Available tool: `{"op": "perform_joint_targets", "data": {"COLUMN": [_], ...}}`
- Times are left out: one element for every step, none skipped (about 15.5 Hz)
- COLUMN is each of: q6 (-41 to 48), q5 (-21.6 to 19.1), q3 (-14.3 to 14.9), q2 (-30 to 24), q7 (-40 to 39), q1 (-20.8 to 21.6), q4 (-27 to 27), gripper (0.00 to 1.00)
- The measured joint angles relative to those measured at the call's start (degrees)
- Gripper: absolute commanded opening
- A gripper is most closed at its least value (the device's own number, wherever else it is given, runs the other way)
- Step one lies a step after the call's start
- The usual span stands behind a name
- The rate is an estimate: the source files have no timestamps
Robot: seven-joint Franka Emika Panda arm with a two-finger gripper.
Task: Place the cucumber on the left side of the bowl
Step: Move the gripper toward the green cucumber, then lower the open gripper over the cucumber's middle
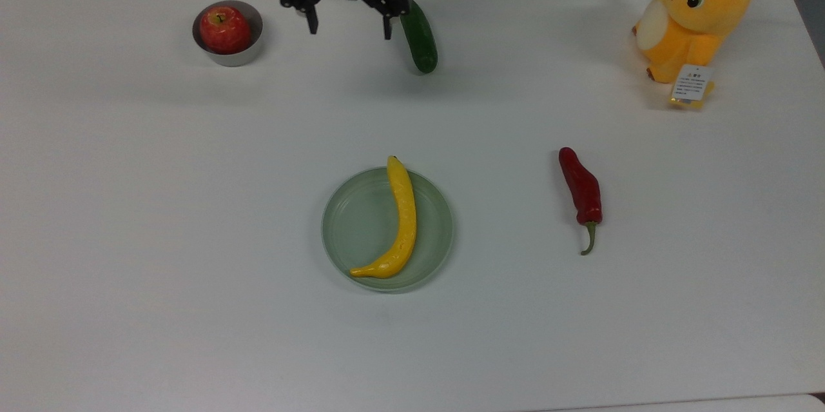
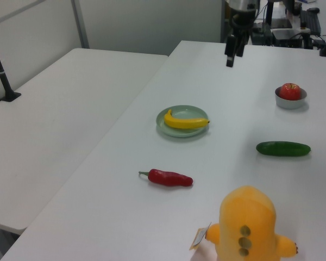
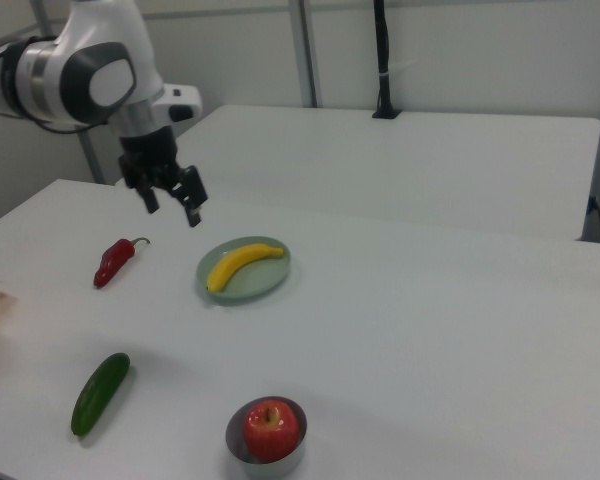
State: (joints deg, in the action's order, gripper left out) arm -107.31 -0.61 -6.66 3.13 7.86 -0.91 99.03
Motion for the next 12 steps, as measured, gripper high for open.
{"op": "perform_joint_targets", "data": {"q6": [0.1,0.1,0.1,0.1,0.1,0.0,0.0,0.0,0.0,0.0,0.0,0.0], "q5": [0.0,-0.1,-0.4,-1.2,-2.1,-2.7,-3.0,-3.2,-3.4,-3.8,-4.1,-4.2], "q3": [-0.2,-0.3,-0.4,-0.5,-0.6,-0.7,-0.7,-0.7,-0.7,-0.7,-0.7,-0.7], "q2": [-1.4,-2.9,-4.7,-6.5,-8.3,-10.2,-11.7,-13.0,-13.8,-14.3,-14.5,-14.5], "q7": [0.0,0.0,0.1,0.1,0.1,0.1,0.1,0.1,0.1,0.1,0.1,0.1], "q1": [1.0,2.1,3.2,4.2,4.9,5.8,6.6,7.3,7.8,8.1,8.4,8.7], "q4": [2.3,4.9,7.6,10.2,12.9,15.6,18.0,19.9,21.5,22.9,24.0,25.3], "gripper": [1.00,1.00,1.00,1.00,1.00,1.00,1.00,1.00,1.00,1.00,1.00,1.00]}}
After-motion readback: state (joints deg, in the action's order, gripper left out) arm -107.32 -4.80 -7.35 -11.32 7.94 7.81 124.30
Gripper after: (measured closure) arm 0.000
